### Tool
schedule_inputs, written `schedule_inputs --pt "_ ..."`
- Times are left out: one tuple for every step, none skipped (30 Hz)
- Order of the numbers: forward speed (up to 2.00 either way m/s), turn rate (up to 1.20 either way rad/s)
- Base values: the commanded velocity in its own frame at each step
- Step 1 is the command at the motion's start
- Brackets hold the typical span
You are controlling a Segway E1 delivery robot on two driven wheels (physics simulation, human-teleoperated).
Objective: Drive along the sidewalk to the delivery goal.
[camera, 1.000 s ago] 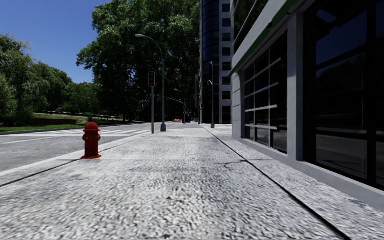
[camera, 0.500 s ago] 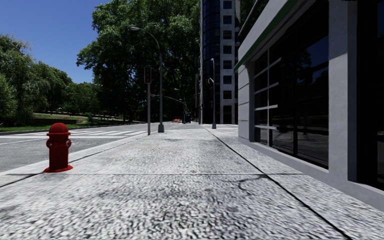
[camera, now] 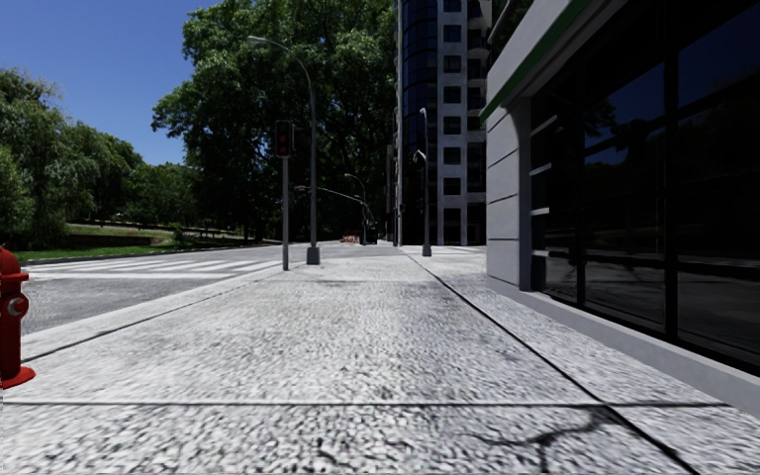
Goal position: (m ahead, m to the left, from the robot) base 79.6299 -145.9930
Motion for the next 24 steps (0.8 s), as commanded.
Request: schedule_inputs --pt "2.00 0.00" --pt "2.00 0.00" --pt "2.00 0.00" --pt "2.00 0.00" --pt "2.00 0.00" --pt "2.00 0.00" --pt "2.00 0.00" --pt "2.00 0.00" --pt "2.00 0.00" --pt "2.00 0.00" --pt "2.00 0.00" --pt "2.00 0.00" --pt "2.00 0.00" --pt "2.00 0.00" --pt "2.00 0.00" --pt "2.00 0.00" --pt "2.00 0.00" --pt "2.00 0.00" --pt "2.00 0.00" --pt "2.00 0.00" --pt "2.00 0.00" --pt "2.00 0.00" --pt "2.00 0.00" --pt "2.00 0.00"
